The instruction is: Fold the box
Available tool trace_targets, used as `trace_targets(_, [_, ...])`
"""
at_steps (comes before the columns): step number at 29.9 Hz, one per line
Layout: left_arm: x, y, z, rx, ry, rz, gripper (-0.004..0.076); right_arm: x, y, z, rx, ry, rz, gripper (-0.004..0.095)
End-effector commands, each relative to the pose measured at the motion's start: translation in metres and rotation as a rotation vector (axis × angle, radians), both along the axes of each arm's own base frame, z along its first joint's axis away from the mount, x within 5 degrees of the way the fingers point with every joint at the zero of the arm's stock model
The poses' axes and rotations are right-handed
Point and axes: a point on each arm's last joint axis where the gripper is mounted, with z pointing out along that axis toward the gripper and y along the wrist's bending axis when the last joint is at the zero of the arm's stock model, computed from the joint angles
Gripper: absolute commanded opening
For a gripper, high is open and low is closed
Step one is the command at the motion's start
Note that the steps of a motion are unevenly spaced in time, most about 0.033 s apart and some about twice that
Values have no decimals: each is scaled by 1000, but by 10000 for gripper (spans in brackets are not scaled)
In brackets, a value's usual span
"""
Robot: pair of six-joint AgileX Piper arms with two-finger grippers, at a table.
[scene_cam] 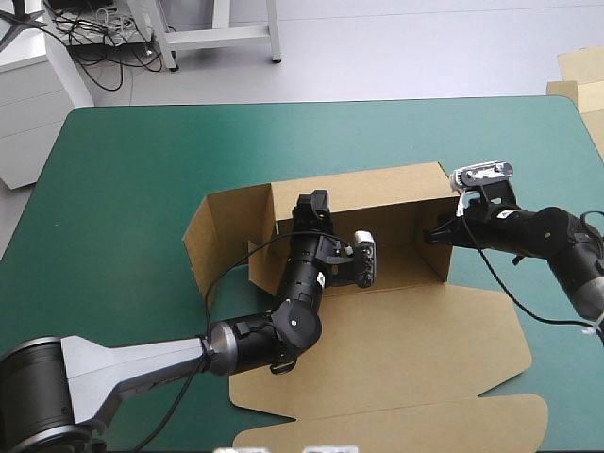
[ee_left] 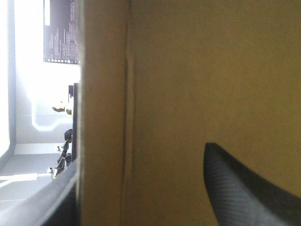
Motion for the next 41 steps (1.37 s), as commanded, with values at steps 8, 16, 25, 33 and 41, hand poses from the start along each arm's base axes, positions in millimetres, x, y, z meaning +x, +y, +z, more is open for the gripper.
trace_targets(8, [-41, -13, 95, -253, -189, -119, 438, 6, 8, -17, 46, 133, -8, 2])
trace_targets(16, [-45, 39, 156, -433, -307, 35, 116, 9, 13, 10, 82, 150, 29, 2])
trace_targets(25, [-18, 146, 197, -658, -288, 312, -7, 1, 21, 60, 167, 279, 73, 2])
trace_targets(33, [-4, 228, 196, -852, -127, 564, -7, -4, 14, 66, 105, 388, -8, 2])
trace_targets(41, [9, 265, 175, -870, 74, 707, -7, 14, 11, 50, 63, 381, -40, 3])
